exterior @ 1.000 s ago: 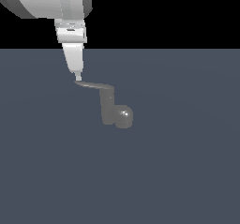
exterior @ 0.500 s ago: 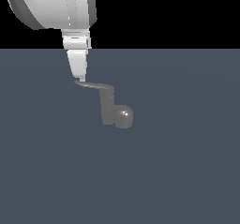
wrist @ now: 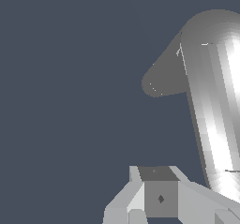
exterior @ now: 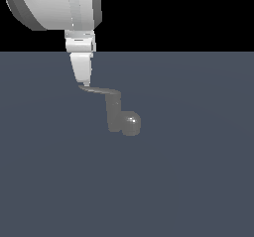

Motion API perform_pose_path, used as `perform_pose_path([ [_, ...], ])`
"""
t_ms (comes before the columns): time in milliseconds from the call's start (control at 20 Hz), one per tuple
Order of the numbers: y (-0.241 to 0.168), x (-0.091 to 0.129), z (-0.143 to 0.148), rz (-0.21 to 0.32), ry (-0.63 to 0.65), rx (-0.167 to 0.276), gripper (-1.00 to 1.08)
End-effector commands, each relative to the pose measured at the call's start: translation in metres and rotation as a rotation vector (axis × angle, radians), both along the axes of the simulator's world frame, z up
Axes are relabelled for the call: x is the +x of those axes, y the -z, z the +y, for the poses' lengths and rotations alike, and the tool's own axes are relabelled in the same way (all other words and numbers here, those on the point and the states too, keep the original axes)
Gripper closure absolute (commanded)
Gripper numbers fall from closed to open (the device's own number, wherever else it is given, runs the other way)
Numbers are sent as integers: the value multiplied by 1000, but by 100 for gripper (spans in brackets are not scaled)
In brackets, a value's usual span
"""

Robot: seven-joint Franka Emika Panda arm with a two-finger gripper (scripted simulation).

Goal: Turn on the faucet by rotating a designated handle.

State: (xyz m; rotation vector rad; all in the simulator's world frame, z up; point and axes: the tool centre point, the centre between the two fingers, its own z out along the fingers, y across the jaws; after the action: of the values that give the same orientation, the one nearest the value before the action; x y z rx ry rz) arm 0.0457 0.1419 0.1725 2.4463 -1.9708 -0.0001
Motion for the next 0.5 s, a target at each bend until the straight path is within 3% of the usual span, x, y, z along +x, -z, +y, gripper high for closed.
perform_pose_path([
  [0,0,-7,0,0,0,0,108],
  [450,0,-34,-1,0,0,0,108],
])
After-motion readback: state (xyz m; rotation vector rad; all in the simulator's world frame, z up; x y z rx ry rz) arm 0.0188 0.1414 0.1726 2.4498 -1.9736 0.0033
